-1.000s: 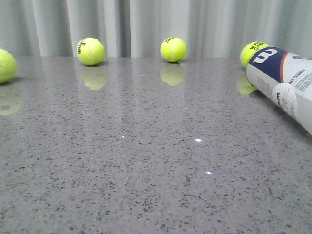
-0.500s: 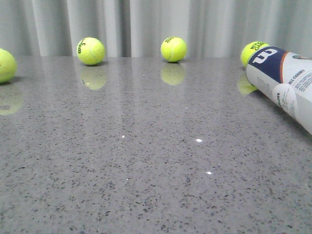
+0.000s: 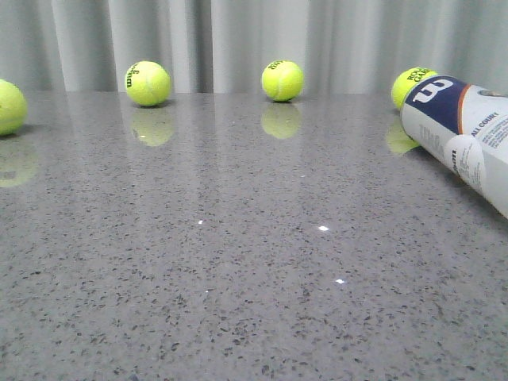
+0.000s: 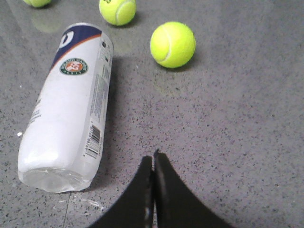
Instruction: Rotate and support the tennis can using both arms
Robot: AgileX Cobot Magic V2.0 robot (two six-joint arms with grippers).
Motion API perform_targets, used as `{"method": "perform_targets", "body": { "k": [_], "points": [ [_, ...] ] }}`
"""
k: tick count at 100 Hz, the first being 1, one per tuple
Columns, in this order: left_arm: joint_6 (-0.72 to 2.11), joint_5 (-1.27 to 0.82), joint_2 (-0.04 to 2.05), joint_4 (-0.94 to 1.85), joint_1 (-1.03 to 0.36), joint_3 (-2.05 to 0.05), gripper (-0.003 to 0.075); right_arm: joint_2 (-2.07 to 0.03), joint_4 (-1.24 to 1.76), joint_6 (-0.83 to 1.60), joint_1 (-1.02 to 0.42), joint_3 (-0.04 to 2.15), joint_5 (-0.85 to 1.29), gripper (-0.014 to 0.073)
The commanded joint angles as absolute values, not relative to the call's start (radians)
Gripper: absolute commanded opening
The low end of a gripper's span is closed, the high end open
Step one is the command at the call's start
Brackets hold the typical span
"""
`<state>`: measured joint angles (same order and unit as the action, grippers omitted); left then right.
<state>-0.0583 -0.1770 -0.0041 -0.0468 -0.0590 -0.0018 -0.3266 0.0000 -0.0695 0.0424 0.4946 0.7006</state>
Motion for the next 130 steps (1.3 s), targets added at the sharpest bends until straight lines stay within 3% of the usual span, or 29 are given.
{"method": "perform_targets", "body": {
  "k": [1,8,15,27,31,44,82,130],
  "points": [
    [-0.059,-0.089,-0.045,-0.047,-0.065,0.046,-0.002,-0.42,0.012,-0.069,0.042,0.558,0.663,-0.0061],
    [-0.059,-0.089,-0.045,-0.047,-0.065,0.046,-0.002,-0.483,0.014,-0.069,0.042,0.587,0.686,-0.0008],
    [-0.059,-0.089,-0.045,-0.047,-0.065,0.046,-0.002,-0.543,0.014,-0.069,0.042,0.619,0.714,0.0145],
    [-0.059,-0.089,-0.045,-0.047,-0.065,0.046,-0.0021,-0.627,0.014,-0.069,0.042,0.683,0.754,0.0568],
    [-0.059,-0.089,-0.045,-0.047,-0.065,0.046,-0.002,-0.649,0.019,-0.069,0.042,0.709,0.771,0.0669],
    [-0.059,-0.089,-0.045,-0.047,-0.065,0.046,-0.0021,-0.741,0.032,-0.069,0.037,0.794,0.829,0.0625],
    [-0.059,-0.089,-0.045,-0.047,-0.065,0.046,-0.002,-1.043,0.199,-0.074,-0.078,1.067,0.986,0.0625],
    [-0.059,-0.089,-0.045,-0.047,-0.065,0.046,-0.0021,-1.394,0.218,-0.078,-0.088,1.165,0.92,0.0625]
  ]
}}
